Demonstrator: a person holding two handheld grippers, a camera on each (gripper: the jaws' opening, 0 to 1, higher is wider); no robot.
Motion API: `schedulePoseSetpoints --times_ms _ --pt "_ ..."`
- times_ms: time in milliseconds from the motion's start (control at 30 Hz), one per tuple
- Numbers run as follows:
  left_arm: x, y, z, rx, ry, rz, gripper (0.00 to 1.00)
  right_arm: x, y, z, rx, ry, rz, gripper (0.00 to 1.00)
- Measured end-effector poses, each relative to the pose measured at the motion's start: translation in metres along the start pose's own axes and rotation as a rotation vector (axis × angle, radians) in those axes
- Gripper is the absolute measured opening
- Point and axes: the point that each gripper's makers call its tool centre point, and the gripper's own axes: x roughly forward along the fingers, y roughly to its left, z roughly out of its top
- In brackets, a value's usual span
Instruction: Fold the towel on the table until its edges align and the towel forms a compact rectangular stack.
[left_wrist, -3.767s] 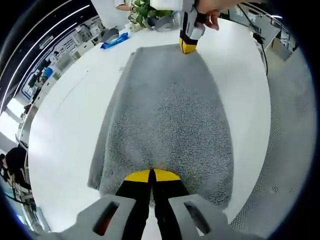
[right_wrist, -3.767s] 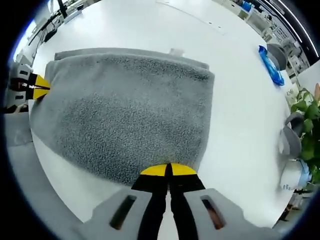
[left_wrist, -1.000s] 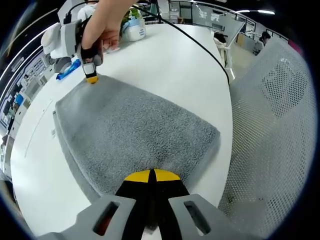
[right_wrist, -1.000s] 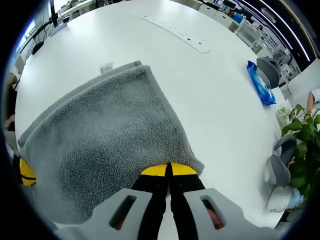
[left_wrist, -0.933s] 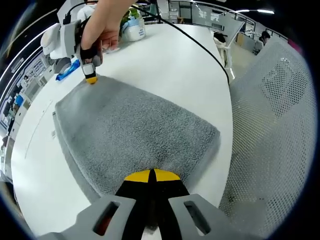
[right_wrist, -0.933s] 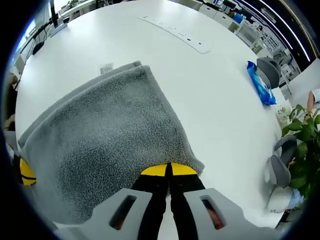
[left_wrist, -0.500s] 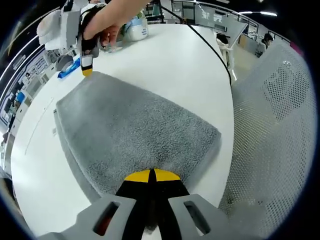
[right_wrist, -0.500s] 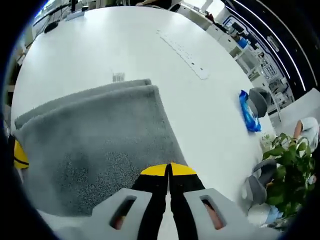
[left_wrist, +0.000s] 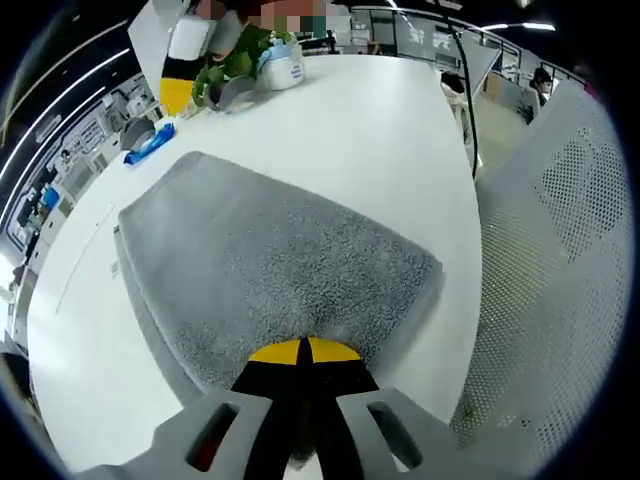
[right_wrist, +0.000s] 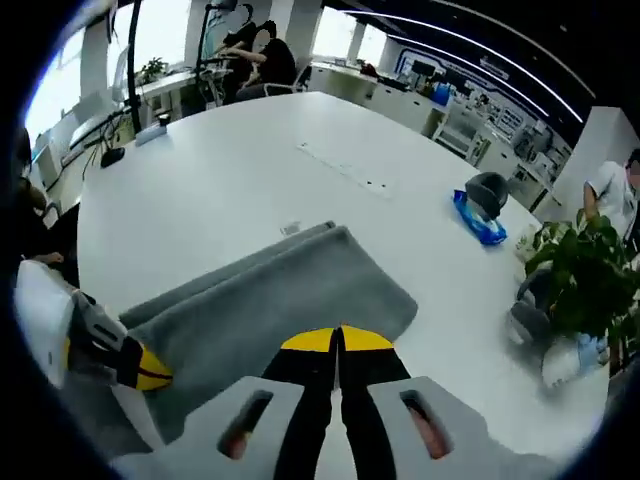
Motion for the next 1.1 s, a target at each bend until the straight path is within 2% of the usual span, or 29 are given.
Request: schedulePoseSetpoints --times_ms 67,200,333,467,533,633,733,800,867,933,1000,1033,1100 --pt "0.002 0.001 0.002 0.003 -0.004 0.010 0.00 -0.013 0.016 -0.018 0.044 0.010 0.016 0.00" --pt "0.004 0.001 0.006 0.021 -0.009 0.039 0.00 -0.031 0.033 -0.040 0.107 -0.007 0.005 0.00" --pt "0.003 0.003 0.005 0.000 -0.028 0.052 0.01 -0.044 0.049 -0.063 0.121 0.015 0.005 0.00" --pt "0.000 0.005 0.004 -0.107 -0.085 0.058 0.01 -0.045 0.055 -0.076 0.116 0.014 0.004 0.00" --pt "-0.003 0.005 0.004 -0.090 -0.083 0.045 0.01 -0.046 0.057 -0.083 0.091 0.036 0.004 0.00" --pt "-0.012 0.015 0.009 -0.090 -0.121 0.068 0.01 -0.047 0.060 -0.086 0.085 0.019 0.006 0.00" --pt "-0.031 0.033 0.022 -0.163 -0.217 0.101 0.01 -0.047 0.065 -0.090 0.114 -0.004 0.011 0.00" --pt "-0.045 0.043 0.021 -0.192 -0.246 0.111 0.01 -0.047 0.067 -0.096 0.143 -0.001 0.008 0.00" --pt "-0.052 0.049 0.015 -0.199 -0.246 0.129 0.01 -0.046 0.066 -0.102 0.129 0.017 -0.015 0.00" --pt "-0.060 0.050 0.003 -0.200 -0.248 0.150 0.01 -0.044 0.060 -0.108 0.050 0.069 -0.056 0.00" --pt "-0.063 0.049 -0.006 -0.210 -0.249 0.161 0.01 -0.043 0.061 -0.101 0.060 0.032 -0.056 0.00" --pt "-0.063 0.051 -0.015 -0.173 -0.176 0.161 0.05 -0.043 0.063 -0.097 0.072 0.015 -0.044 0.00" --pt "-0.065 0.057 -0.013 -0.158 -0.209 0.196 0.15 -0.043 0.070 -0.096 0.094 0.007 -0.011 0.00"
